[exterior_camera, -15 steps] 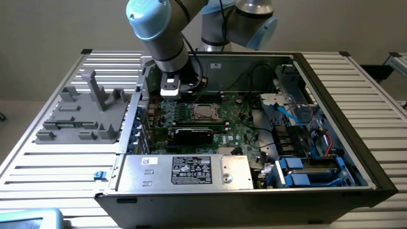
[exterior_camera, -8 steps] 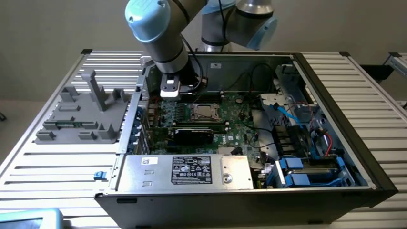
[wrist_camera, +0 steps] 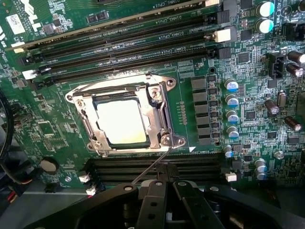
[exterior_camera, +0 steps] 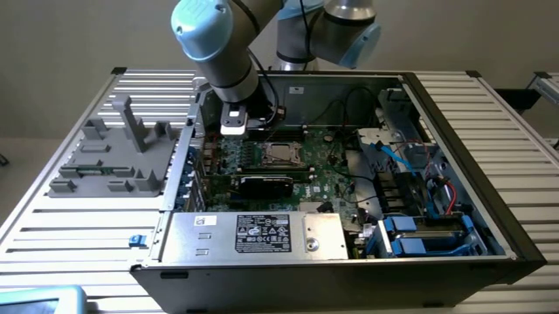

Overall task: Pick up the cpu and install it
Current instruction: 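Install the first cpu locking lever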

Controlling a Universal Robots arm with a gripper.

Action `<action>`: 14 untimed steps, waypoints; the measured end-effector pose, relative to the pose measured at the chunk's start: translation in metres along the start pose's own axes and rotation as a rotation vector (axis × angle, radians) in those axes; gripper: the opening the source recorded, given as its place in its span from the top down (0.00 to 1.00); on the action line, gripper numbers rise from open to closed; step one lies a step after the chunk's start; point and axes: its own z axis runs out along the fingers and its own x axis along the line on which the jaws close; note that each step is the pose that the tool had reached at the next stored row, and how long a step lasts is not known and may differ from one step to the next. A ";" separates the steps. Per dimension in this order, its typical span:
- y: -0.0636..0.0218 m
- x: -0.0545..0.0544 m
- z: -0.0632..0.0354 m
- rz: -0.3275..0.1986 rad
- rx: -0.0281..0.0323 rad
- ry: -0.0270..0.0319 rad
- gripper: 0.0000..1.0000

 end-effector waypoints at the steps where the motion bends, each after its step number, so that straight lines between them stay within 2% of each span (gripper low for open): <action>1: 0.0002 0.000 0.0003 0.000 0.0003 0.0000 0.89; 4: 0.0002 0.000 0.0003 0.000 0.0005 -0.0001 0.89; 7: 0.0004 -0.001 0.0004 0.001 0.0052 -0.0001 0.89; 14: 0.0013 -0.002 0.0019 0.001 0.0055 0.0001 0.89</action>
